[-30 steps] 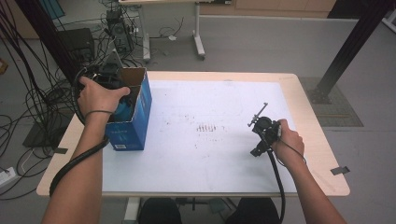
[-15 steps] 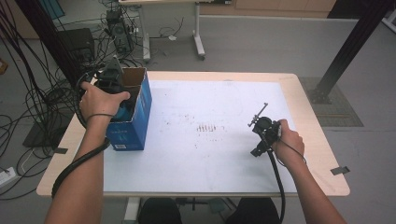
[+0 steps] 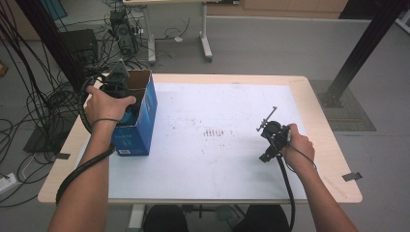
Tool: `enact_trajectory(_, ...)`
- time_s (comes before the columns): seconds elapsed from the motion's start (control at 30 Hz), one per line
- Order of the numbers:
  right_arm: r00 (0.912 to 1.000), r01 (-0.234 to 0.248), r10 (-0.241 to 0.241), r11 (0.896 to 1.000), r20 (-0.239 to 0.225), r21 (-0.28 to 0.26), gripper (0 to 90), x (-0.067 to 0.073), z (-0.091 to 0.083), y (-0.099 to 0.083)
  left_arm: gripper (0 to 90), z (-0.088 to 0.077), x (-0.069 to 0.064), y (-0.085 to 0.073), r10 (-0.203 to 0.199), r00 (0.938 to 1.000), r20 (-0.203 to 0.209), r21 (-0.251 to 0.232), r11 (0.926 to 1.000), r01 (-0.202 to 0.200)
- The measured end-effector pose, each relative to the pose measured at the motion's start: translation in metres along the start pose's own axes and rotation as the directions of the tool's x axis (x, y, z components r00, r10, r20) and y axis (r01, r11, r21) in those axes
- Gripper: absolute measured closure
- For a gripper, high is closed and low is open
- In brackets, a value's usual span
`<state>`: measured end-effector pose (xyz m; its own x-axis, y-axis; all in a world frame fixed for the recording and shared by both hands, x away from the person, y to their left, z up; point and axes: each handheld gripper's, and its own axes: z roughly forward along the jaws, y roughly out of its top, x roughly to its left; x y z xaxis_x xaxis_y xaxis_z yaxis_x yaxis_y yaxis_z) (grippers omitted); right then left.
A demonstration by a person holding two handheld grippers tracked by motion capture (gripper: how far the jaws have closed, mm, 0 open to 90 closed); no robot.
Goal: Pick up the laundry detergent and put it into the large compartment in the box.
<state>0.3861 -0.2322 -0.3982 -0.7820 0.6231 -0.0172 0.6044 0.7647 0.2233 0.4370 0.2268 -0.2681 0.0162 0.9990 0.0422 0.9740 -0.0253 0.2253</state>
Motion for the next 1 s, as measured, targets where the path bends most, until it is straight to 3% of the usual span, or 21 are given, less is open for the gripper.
enact_trajectory(1.0, 1.0000, 0.002, -0.002, 1.000, 0.004, 0.005, 4.4, -0.0010, -0.0002, -0.0007, 37.2, 0.0008, 0.0011, -0.0003, -0.006, 1.0000, 0.005, 0.001, 1.0000, 0.006)
